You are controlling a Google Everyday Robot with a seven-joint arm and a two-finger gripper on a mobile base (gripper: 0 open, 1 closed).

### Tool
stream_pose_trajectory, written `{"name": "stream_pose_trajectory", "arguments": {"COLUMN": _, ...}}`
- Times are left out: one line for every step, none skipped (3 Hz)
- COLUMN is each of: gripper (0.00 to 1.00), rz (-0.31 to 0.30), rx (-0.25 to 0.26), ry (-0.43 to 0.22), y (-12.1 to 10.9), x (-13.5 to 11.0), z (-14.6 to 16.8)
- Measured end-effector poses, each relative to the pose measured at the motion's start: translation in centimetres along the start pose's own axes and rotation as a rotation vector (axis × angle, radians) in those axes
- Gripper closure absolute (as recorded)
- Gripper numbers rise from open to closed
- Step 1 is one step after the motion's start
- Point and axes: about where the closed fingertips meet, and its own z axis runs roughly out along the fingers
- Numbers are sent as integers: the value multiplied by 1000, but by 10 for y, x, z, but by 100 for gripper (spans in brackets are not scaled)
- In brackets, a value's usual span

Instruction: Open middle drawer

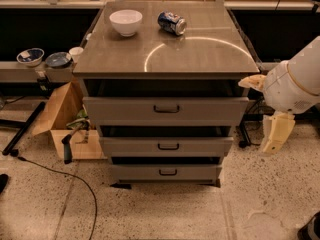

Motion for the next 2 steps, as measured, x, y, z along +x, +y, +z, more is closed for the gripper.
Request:
{"name": "stream_pose_trajectory", "arguments": {"gripper": 0, "rz": 11, "rx": 0, "ry": -14, "y": 1, "x": 5, "z": 9}}
{"name": "stream_pose_trajectory", "arguments": {"gripper": 0, "rz": 37, "rx": 9, "ry": -11, "y": 1, "x": 19, "z": 28}}
